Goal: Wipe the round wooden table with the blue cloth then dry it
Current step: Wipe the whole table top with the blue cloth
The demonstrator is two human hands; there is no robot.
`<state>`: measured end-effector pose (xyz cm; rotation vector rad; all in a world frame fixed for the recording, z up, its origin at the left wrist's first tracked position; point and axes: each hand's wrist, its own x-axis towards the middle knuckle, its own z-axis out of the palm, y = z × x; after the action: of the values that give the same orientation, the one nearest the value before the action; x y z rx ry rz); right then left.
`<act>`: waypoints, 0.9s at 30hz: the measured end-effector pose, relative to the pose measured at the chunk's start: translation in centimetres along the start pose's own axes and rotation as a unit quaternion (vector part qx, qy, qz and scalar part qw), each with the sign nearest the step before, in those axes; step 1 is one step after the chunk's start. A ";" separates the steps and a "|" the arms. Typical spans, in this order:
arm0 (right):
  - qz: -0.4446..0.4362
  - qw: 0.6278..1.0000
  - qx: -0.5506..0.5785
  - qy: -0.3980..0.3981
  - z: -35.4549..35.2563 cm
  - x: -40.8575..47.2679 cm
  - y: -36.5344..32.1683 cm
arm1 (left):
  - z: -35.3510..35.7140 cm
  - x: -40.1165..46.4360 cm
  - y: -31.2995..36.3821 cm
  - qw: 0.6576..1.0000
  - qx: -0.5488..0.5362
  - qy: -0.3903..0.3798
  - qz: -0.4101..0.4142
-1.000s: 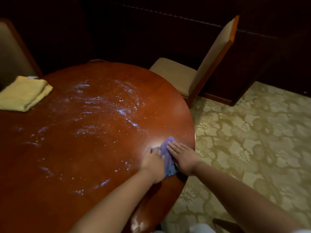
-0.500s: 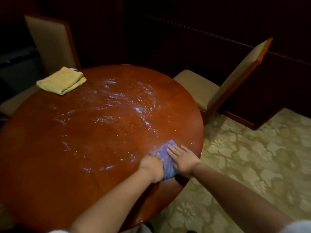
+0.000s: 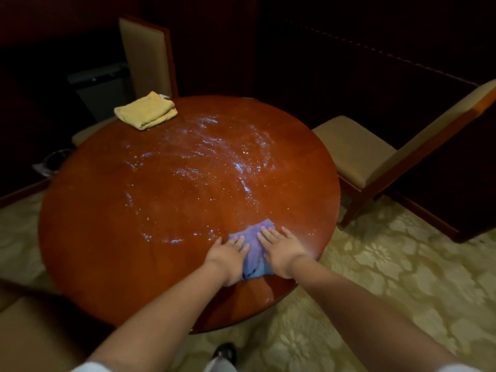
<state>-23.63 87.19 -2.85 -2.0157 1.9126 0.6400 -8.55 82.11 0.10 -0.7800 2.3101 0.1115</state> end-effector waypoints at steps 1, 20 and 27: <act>0.003 1.000 0.005 -0.004 -0.2 0.3 -0.1 | -0.4 0.2 -0.1 1.000 -0.007 -0.006 -0.006; -0.053 0.999 0.001 -0.011 -0.5 -0.3 0.6 | -0.9 0.5 0.8 0.993 -0.107 -0.019 -0.042; -0.069 0.997 -0.015 -0.012 -1.1 0.5 1.7 | -0.4 1.1 0.8 0.994 -0.090 -0.015 -0.052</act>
<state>-25.21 86.08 -1.97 -2.1264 1.7424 0.6562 -9.88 82.12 -0.36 -0.9804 2.2471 0.2868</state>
